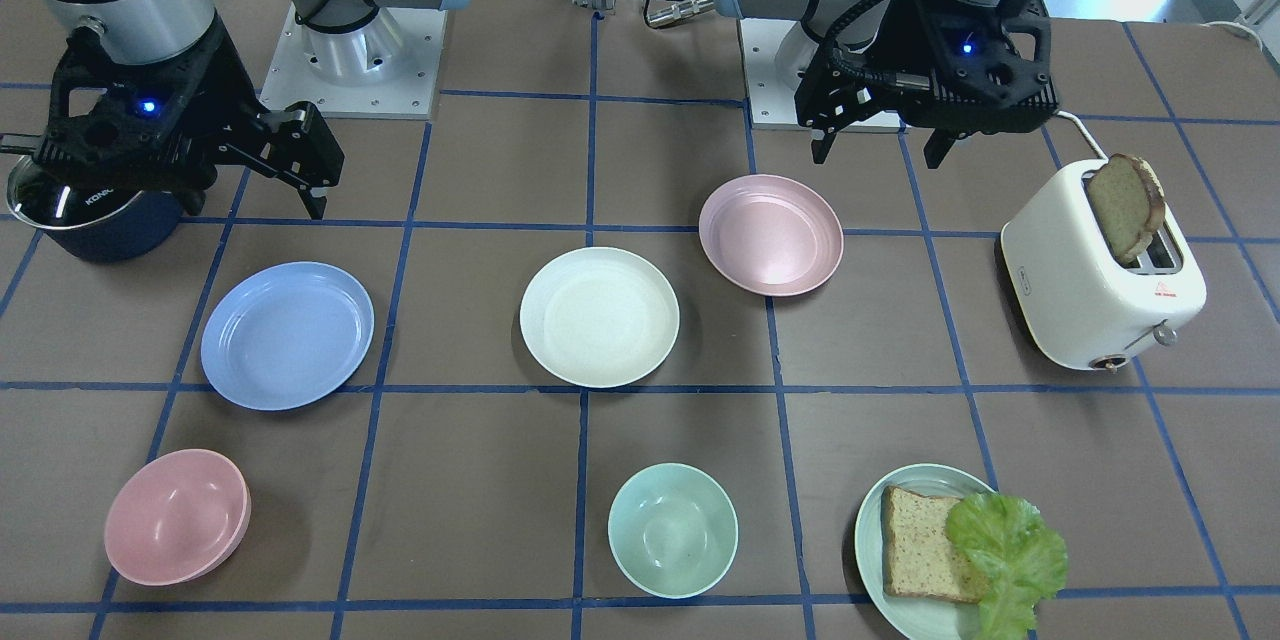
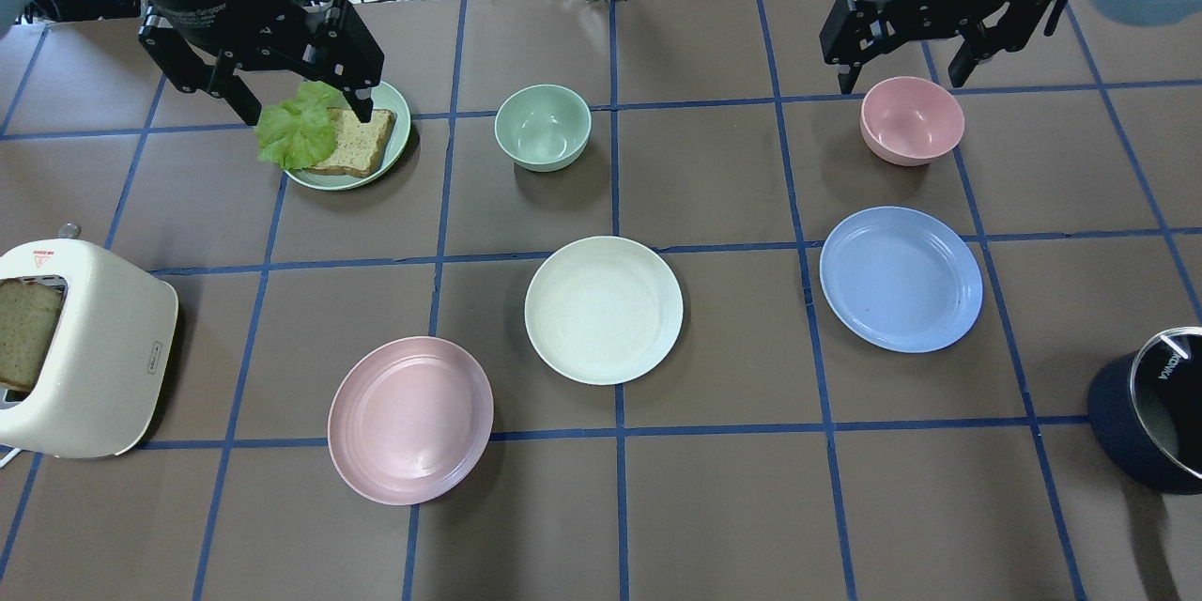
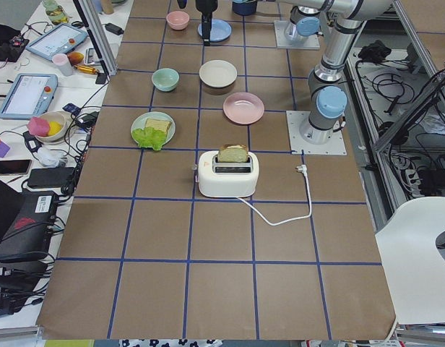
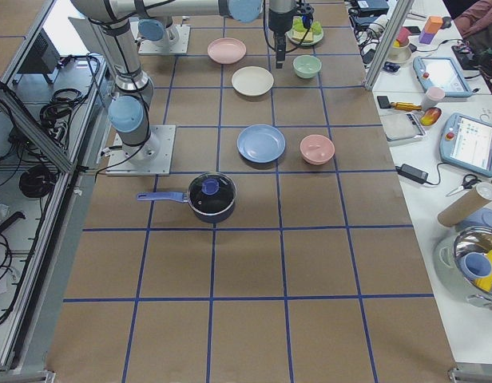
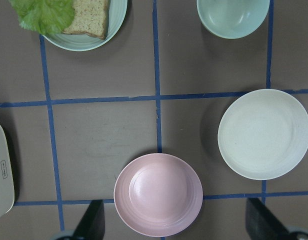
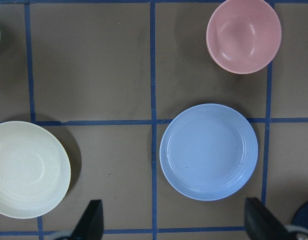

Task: Stack three plates with pink and blue

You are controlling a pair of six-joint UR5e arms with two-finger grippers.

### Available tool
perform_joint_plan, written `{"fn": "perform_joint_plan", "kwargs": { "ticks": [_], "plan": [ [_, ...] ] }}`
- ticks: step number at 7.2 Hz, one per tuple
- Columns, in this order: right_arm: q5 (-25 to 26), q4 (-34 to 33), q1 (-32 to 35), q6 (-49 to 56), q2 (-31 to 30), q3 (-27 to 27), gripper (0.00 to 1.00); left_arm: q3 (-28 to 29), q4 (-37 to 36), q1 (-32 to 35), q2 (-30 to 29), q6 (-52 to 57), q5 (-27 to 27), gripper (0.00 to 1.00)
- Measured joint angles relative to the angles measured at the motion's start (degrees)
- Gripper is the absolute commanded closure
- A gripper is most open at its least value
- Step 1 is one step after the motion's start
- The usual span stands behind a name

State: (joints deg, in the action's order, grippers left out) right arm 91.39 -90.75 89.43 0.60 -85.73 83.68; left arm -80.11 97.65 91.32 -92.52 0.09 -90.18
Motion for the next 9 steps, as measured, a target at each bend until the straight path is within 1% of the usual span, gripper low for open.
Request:
{"fn": "perform_joint_plan", "kwargs": {
  "ticks": [7,9],
  "plan": [
    [0.7,-1.4,-0.1,0.2,0.7,0.1,0.00,-0.3,0.1,0.0,0.6,-0.1,0.4,0.00],
    [0.8,-1.3,-1.1,1.0,2.1,0.1,0.00,-1.3,3.2,0.1,0.2,-0.7,0.3,0.00]
  ]
}}
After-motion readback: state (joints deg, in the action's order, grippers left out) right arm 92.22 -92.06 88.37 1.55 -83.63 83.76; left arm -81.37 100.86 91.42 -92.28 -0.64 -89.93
